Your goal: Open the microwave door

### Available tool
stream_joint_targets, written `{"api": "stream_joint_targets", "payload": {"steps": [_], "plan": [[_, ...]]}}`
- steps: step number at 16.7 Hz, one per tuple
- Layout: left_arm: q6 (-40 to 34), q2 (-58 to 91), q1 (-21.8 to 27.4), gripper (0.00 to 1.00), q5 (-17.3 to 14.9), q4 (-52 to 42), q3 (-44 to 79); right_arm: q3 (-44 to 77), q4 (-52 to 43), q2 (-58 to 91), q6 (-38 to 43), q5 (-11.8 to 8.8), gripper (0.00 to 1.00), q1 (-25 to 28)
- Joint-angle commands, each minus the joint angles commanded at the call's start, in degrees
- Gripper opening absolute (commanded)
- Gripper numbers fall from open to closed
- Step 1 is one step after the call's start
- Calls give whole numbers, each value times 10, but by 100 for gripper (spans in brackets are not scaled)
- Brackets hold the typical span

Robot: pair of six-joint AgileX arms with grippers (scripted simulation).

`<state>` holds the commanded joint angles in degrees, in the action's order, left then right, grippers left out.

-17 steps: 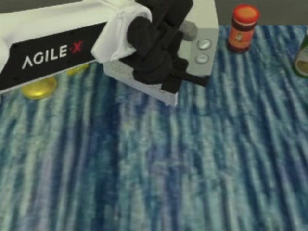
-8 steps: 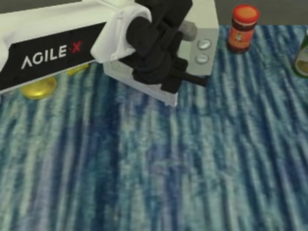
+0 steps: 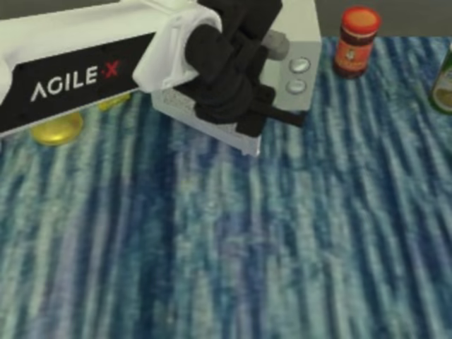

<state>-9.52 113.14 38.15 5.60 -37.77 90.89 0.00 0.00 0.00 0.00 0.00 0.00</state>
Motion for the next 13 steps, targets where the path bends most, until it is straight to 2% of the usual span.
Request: {"api": "stream_joint_targets", "payload": {"steps": [7, 13], "plan": [[-2, 0, 4, 0, -6, 1, -3, 0, 0, 0, 0, 0, 100, 0], [48, -31, -12, 0, -27, 16, -43, 0, 0, 0, 0, 0, 100, 0]]}}
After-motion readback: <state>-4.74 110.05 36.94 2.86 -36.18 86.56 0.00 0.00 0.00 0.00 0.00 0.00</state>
